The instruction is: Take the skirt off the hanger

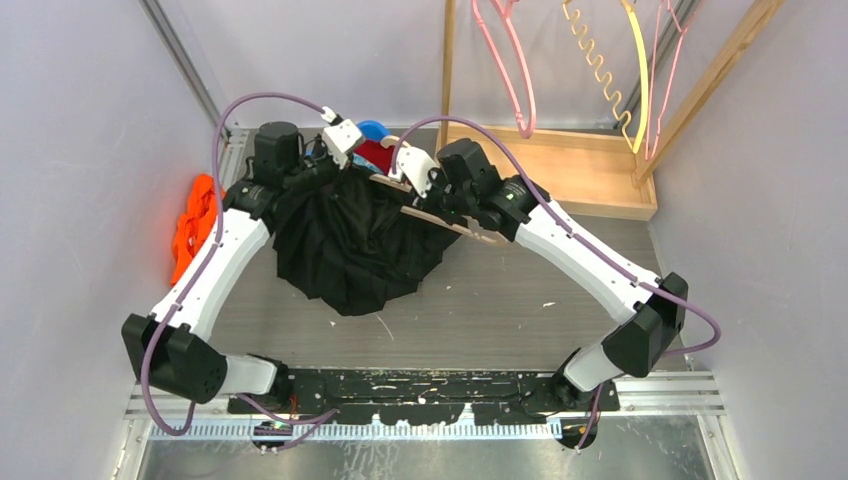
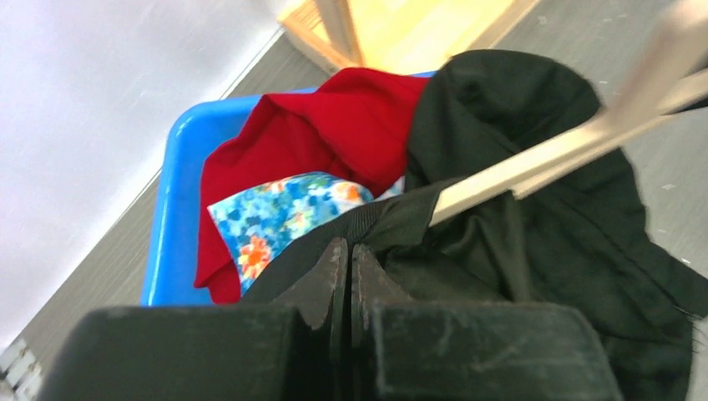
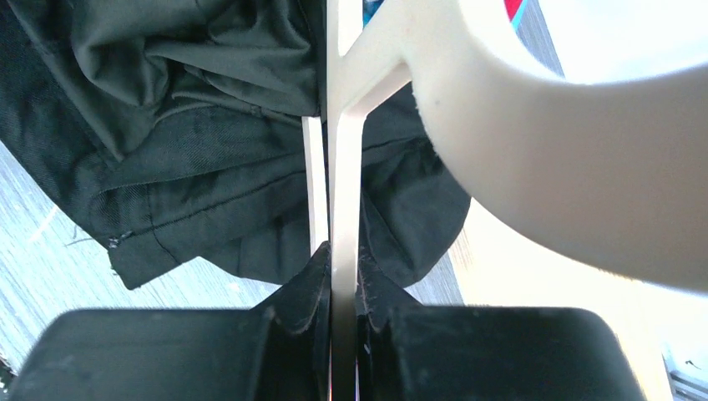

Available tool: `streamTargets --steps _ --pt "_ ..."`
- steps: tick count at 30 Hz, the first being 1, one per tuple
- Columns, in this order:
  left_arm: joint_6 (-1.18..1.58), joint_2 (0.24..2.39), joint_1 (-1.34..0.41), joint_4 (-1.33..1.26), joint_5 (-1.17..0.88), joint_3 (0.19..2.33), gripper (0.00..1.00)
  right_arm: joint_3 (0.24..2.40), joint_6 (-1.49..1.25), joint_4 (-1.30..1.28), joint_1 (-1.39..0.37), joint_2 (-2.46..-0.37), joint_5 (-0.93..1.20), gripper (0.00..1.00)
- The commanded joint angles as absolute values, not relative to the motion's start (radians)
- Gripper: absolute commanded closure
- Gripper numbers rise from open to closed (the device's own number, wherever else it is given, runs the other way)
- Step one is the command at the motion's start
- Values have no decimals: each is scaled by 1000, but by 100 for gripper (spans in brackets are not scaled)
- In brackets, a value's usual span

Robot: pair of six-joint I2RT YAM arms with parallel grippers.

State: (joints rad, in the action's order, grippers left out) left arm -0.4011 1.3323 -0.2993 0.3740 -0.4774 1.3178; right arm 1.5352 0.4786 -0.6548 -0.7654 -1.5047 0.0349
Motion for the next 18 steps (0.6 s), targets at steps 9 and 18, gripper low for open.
streamTargets --steps 9,18 --pt "-423 1589 -82 448 -219 1542 100 1583 559 -498 -731 -1318 3 99" --pt "-358 1727 -96 513 -339 1708 100 1697 634 -439 -636 -1335 -113 99"
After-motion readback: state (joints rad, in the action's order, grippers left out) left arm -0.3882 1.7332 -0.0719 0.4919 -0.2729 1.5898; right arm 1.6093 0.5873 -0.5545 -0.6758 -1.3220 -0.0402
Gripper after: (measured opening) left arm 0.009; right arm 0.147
